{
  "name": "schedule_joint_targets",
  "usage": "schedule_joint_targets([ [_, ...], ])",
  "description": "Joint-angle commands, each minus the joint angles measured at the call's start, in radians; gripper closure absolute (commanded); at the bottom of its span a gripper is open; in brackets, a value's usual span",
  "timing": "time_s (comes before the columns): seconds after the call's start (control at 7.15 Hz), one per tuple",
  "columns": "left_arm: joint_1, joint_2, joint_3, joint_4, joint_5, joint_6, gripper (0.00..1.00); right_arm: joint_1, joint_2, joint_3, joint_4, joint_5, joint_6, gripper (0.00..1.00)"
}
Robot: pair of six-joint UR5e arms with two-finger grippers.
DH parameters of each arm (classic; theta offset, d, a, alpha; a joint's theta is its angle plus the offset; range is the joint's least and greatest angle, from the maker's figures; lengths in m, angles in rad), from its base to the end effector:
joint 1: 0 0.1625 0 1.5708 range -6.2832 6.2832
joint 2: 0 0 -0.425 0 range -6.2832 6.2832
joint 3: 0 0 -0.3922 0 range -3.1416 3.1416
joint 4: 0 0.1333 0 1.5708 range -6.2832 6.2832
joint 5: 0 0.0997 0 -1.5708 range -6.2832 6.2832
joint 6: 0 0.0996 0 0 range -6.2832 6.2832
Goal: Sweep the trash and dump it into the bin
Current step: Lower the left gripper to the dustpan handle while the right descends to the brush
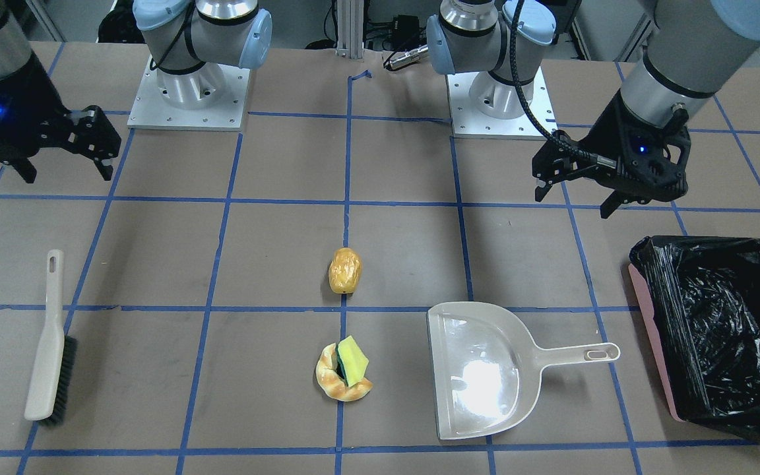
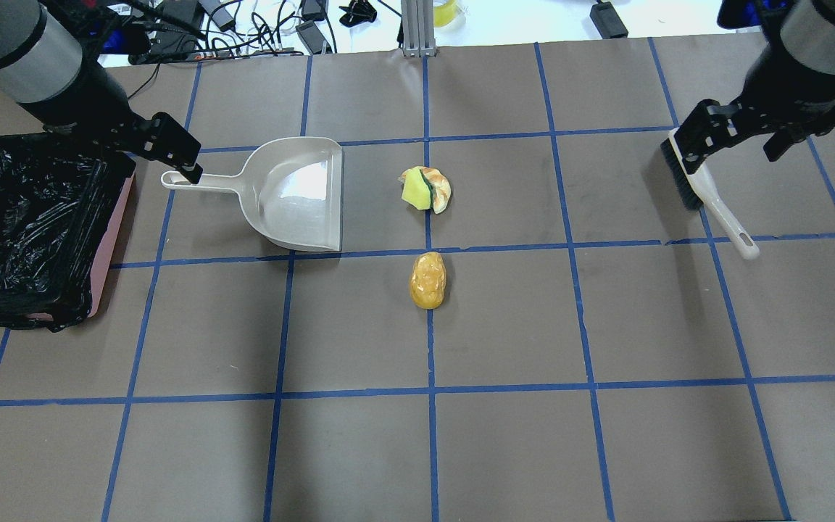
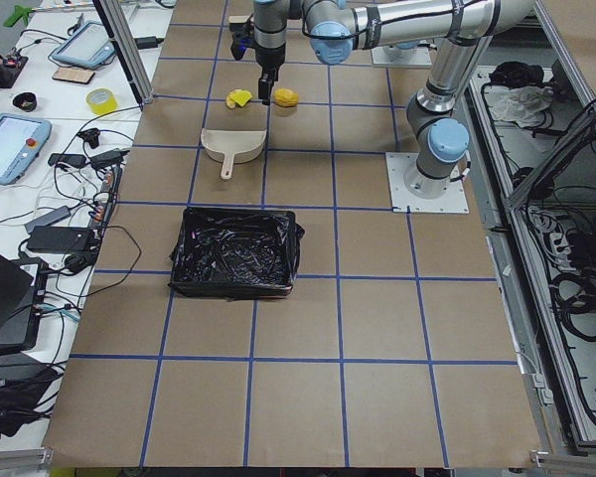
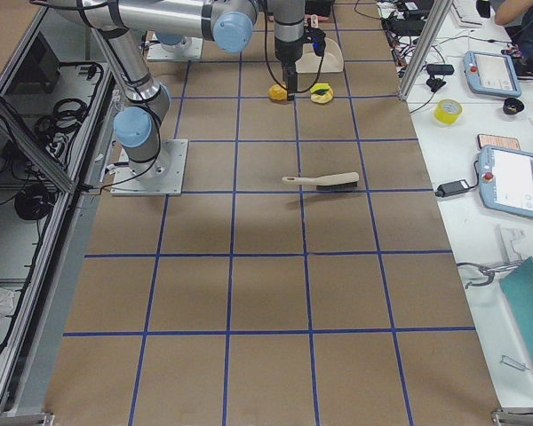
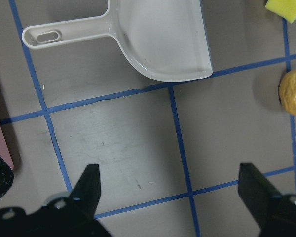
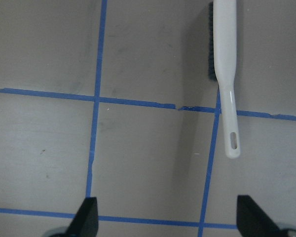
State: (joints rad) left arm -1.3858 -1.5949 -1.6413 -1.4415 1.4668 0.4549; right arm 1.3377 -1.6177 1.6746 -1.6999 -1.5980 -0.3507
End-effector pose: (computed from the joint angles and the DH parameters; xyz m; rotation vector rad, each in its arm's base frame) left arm -0.0485 -0.5216 0.4548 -0.4134 -3.0240 0.1002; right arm 0.0166 -0.4955 0.4726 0.1803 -3.0881 0.0949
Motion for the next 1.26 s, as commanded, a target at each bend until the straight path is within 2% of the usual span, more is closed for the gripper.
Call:
schedule_joint_targets([
  [0.0,0.019,-0.080,-0.002,0.114,0.035,0.326,0.00,-0.058,0.080,0.000,-0.145,-0.013,-0.103,0.00],
  [0.14,0.019,-0.117,0.009,0.174,0.128,0.526,0.00,-0.083,0.120,0.000,-0.167,-0.010,-0.131,0.00],
  [0.42,0.019,-0.192,-0.005,0.252,0.135,0.745,0.02,-0.106,0.238,0.002,-0.304,-0.014,-0.209,0.00],
  [0.56,0.019,-0.248,-0.005,0.304,0.130,0.932,0.02,-0.109,0.286,0.002,-0.351,-0.014,-0.214,0.00],
  [0.7,0.019,-0.288,-0.005,0.344,0.130,1.041,0.02,-0.130,0.338,0.004,-0.383,-0.013,-0.223,0.00],
  [1.12,0.019,-0.394,-0.005,0.374,0.122,1.142,0.02,-0.161,0.432,0.004,-0.417,-0.013,-0.281,0.00],
])
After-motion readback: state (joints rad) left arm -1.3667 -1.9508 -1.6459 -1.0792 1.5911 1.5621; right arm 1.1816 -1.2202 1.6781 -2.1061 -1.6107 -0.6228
